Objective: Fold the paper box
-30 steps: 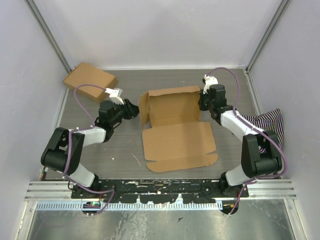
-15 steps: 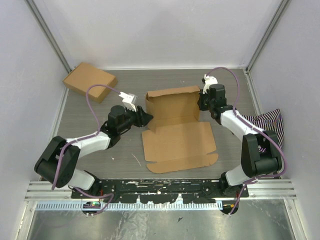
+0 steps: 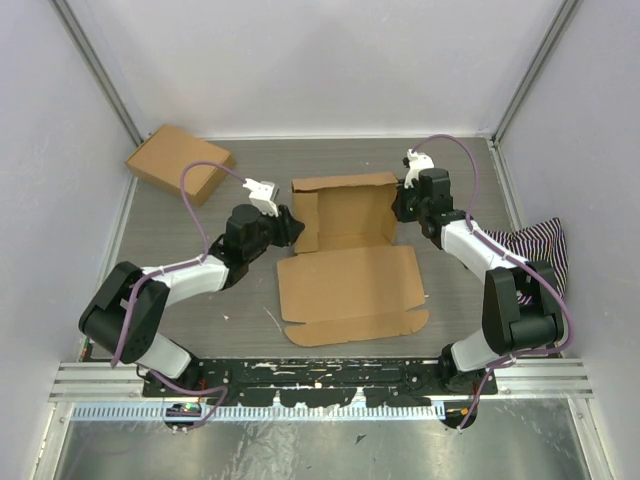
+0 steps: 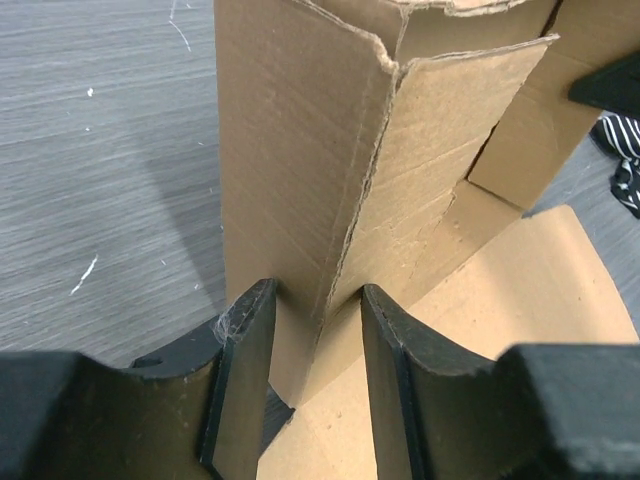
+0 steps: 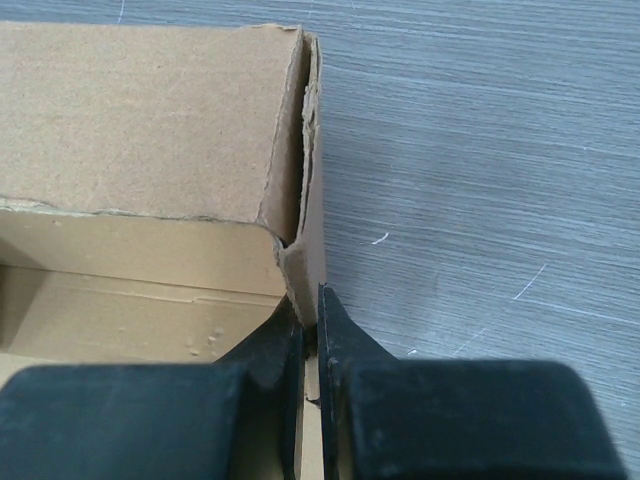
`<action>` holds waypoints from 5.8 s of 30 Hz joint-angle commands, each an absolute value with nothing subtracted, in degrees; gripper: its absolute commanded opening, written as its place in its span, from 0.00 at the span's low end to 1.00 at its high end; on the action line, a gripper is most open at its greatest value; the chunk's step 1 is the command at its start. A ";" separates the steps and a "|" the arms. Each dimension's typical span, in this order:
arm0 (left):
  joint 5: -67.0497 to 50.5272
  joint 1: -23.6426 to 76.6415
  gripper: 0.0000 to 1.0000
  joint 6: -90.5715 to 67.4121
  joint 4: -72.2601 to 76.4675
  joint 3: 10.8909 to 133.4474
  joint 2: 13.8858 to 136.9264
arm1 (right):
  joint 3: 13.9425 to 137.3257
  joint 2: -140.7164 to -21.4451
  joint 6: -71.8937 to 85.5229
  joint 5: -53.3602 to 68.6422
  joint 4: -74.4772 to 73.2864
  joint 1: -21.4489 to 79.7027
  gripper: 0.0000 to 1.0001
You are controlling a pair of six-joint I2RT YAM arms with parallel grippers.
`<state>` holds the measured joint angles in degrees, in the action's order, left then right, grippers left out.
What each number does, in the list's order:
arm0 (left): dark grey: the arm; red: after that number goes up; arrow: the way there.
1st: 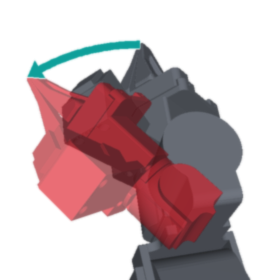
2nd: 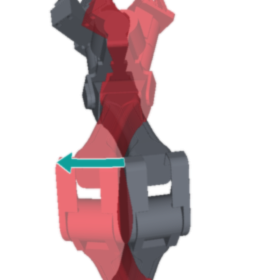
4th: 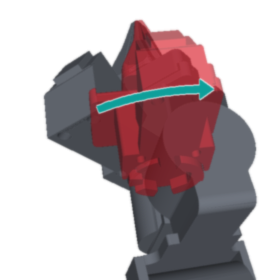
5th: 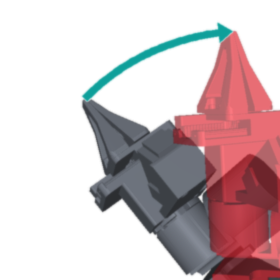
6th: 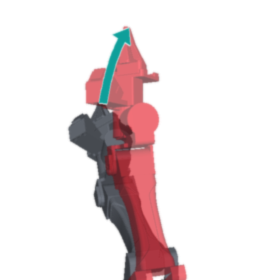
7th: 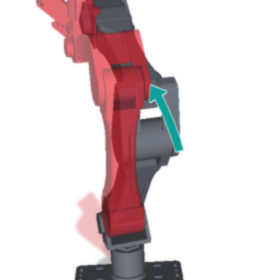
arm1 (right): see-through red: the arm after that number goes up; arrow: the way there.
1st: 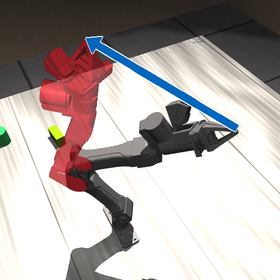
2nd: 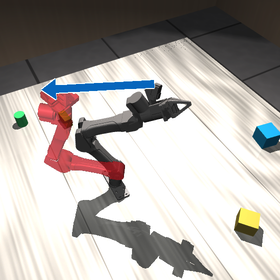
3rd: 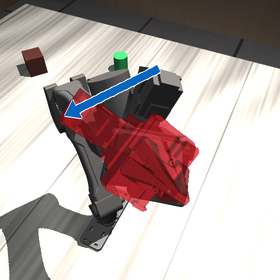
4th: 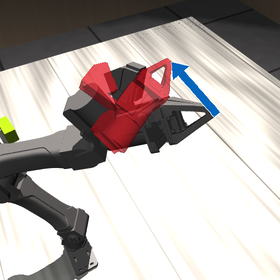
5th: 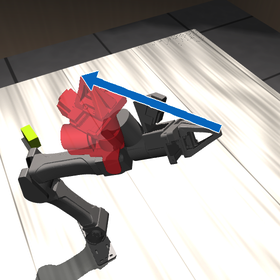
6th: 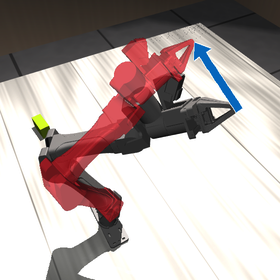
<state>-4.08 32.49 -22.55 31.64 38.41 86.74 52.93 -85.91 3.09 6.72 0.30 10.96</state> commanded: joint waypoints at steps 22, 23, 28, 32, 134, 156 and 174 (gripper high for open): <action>54.97 43.66 0.04 -23.03 -14.73 66.63 100.76 | 60.79 -87.27 15.35 -2.06 -15.93 18.03 0.01; 56.31 43.75 0.05 -24.27 -17.67 67.91 101.82 | 61.23 -87.47 16.57 -2.90 -17.18 18.59 0.01; 64.47 45.80 0.01 -27.62 -23.36 69.15 104.94 | 63.04 -88.34 22.71 -4.89 -22.36 20.76 0.01; 60.13 46.25 0.00 -29.83 -23.12 67.97 104.24 | 64.13 -89.11 24.33 -3.31 -23.08 21.74 0.01; 25.09 43.03 0.64 -34.15 -27.35 51.56 69.77 | 62.10 -76.93 28.97 -17.83 -41.40 38.57 0.94; 20.10 42.42 0.73 -13.63 -20.16 69.58 90.50 | 38.24 -44.48 48.31 -6.78 -43.39 43.29 0.77; 1.42 39.04 0.42 -8.24 -15.26 73.87 108.38 | 41.23 -47.27 44.50 -5.84 -41.10 43.44 0.77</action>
<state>2.35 39.16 -8.12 -16.21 72.75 106.30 38.87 -46.74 45.50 -5.87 -43.86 43.09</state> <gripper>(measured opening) 0.521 0.769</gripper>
